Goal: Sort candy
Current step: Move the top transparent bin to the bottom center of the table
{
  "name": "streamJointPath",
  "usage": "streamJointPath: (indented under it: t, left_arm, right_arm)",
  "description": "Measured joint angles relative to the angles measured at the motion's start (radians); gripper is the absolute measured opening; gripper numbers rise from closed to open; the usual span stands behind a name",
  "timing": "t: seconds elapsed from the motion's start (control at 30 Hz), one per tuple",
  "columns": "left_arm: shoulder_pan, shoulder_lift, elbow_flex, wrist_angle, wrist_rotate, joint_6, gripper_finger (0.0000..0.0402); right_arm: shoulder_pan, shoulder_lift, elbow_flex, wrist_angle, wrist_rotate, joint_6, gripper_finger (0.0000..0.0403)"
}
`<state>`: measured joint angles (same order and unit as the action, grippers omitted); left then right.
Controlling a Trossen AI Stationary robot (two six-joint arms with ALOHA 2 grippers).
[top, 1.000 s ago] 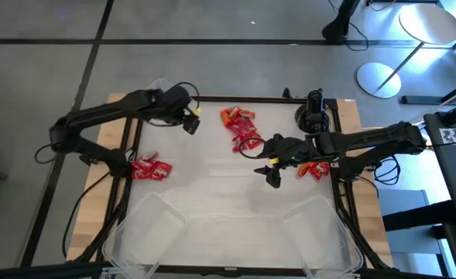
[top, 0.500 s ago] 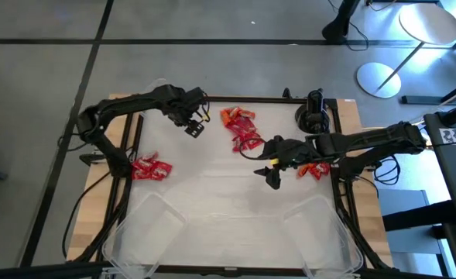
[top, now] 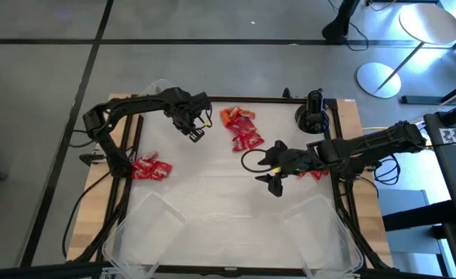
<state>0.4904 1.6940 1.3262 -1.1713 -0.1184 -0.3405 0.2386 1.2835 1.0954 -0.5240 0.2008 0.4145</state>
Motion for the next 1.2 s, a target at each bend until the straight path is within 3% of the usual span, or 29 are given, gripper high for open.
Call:
streamJointPath:
  t: [0.4,0.73,0.97,1.2]
  left_arm:
    - [-0.107,-0.036,0.02,-0.077,-0.05,-0.029,0.0007]
    - [-0.315,-0.042,0.214,-0.22,-0.098,-0.157,0.0005]
    - [-0.466,-0.042,0.32,-0.272,-0.108,-0.339,0.0004]
    - [-0.639,-0.027,0.374,-0.261,-0.105,-0.454,0.0004]
  right_arm:
    - [-0.002,-0.003,0.001,0.046,0.001,0.007,0.0264]
    - [-0.003,-0.075,0.001,0.05,0.062,0.112,0.0264]
    - [-0.003,-0.182,0.001,0.0,0.073,0.13,0.0264]
    - [-0.003,-0.257,0.001,-0.057,0.208,0.131,0.0264]
